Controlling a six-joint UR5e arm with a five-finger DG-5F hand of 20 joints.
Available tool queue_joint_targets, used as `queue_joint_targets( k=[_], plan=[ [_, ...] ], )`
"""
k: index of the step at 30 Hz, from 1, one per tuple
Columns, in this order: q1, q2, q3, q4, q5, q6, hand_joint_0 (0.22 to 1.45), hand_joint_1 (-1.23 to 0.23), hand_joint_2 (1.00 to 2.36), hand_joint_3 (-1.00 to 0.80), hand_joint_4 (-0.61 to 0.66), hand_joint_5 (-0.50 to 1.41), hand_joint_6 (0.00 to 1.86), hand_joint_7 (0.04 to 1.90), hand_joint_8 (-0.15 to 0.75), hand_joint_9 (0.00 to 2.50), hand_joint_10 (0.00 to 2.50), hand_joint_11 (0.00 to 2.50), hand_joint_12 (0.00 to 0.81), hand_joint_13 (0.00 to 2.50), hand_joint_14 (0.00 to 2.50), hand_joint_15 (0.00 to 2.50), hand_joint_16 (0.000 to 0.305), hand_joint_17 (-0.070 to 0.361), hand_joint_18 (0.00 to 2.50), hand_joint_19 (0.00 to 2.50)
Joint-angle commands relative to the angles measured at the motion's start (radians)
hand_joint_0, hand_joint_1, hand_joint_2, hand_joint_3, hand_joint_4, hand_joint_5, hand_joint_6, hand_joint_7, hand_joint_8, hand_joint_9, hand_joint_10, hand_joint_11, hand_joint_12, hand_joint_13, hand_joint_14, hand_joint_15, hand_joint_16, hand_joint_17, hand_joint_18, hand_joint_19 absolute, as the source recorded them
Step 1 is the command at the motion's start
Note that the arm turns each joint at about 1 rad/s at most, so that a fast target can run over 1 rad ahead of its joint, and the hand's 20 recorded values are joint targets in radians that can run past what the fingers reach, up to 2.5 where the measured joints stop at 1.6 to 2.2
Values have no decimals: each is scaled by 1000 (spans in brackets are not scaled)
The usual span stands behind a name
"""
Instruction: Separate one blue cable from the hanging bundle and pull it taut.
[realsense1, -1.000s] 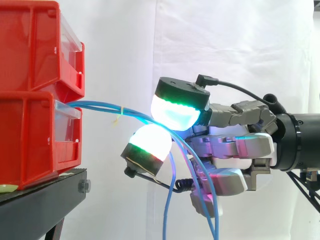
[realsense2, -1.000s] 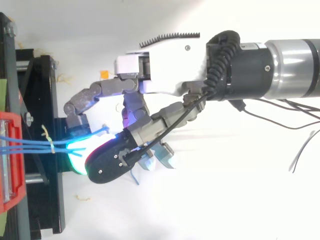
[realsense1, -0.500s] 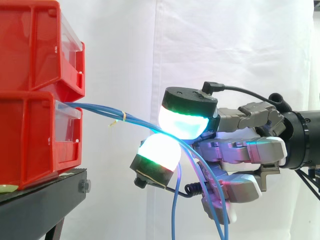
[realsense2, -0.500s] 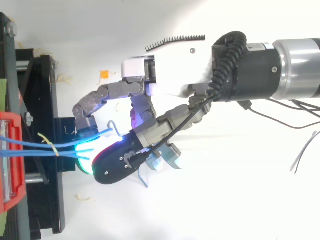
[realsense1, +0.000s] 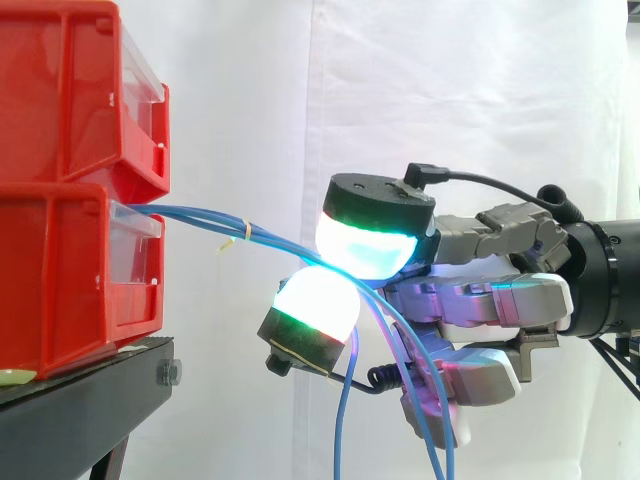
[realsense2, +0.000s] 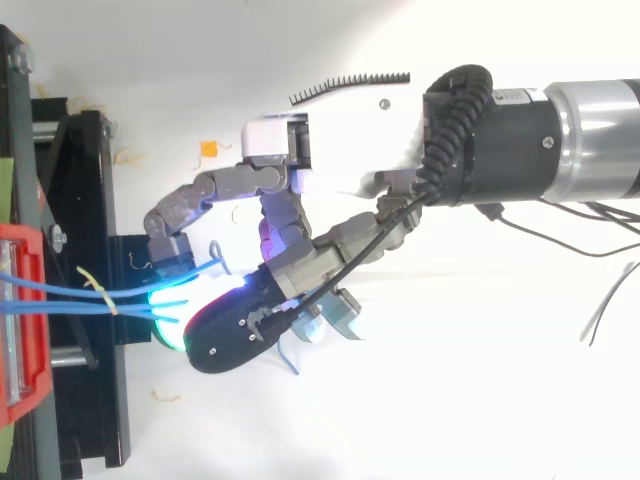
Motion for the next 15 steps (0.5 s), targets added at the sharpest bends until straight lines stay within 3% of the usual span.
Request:
queue_joint_targets(
  k=[1, 7, 15],
  plan=[
    [0, 0, 0, 1, 0, -6, 707, -725, 1015, -192, 88, 145, 503, 1279, 193, 1932, 16, 371, 320, 1505, 21, 599, 67, 152, 1274, 478],
    [0, 0, 2, 1, 12, -47, 706, -741, 1014, -206, 93, 144, 503, 1272, 204, 1933, 14, 382, 322, 1507, 19, 600, 68, 152, 1274, 478],
    [0, 0, 3, 4, 61, -181, 703, -778, 1012, -242, 103, 142, 503, 1284, 198, 1922, 15, 386, 322, 1508, 21, 597, 68, 154, 1276, 467]
  ],
)
